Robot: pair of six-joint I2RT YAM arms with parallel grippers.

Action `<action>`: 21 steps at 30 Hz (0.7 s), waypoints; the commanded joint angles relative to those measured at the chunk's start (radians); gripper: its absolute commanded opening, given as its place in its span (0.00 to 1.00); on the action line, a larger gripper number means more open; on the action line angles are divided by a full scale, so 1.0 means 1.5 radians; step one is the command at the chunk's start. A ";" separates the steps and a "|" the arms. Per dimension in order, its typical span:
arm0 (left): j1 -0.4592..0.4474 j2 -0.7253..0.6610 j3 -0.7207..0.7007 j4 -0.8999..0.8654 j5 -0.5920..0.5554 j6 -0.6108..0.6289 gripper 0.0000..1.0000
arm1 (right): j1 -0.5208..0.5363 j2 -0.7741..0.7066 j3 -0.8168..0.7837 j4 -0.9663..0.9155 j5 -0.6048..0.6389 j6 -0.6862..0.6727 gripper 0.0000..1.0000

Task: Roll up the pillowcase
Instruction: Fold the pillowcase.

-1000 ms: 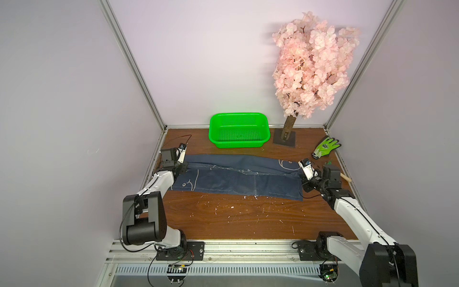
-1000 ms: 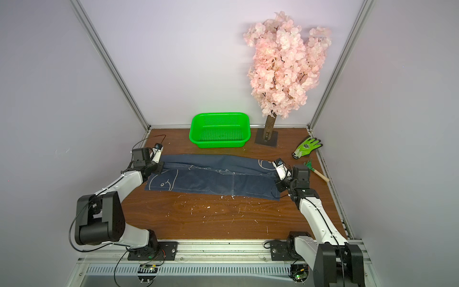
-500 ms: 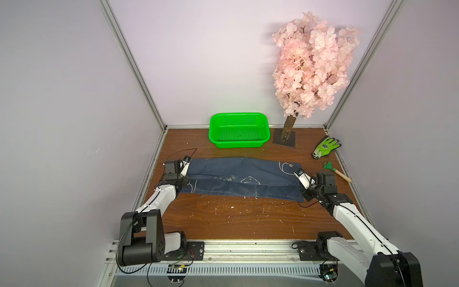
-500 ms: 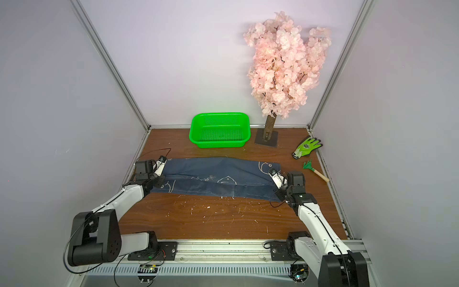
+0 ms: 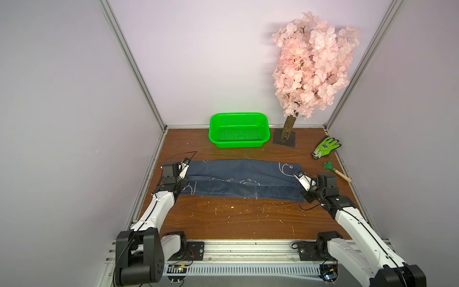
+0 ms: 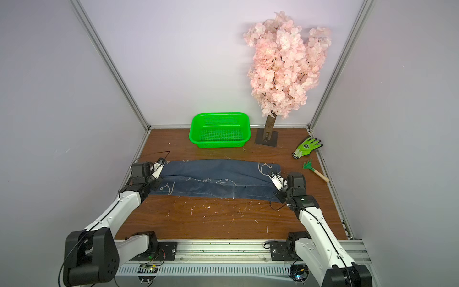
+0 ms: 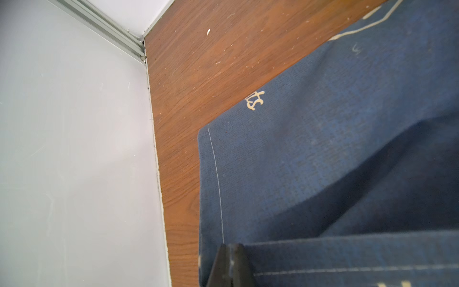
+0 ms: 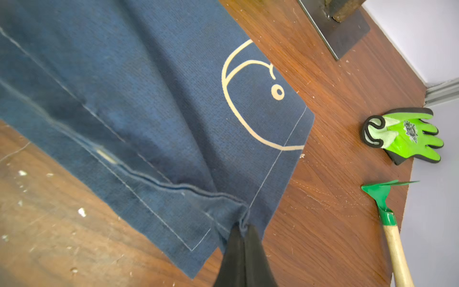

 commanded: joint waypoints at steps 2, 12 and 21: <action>0.006 -0.034 -0.017 -0.016 -0.096 0.068 0.00 | -0.004 -0.007 0.030 -0.064 0.024 -0.040 0.00; 0.008 0.001 -0.035 -0.015 -0.067 0.053 0.04 | 0.042 0.000 -0.027 -0.067 0.038 -0.052 0.00; 0.004 -0.047 -0.115 -0.020 -0.058 0.114 0.08 | 0.070 0.008 -0.039 -0.073 0.075 -0.076 0.00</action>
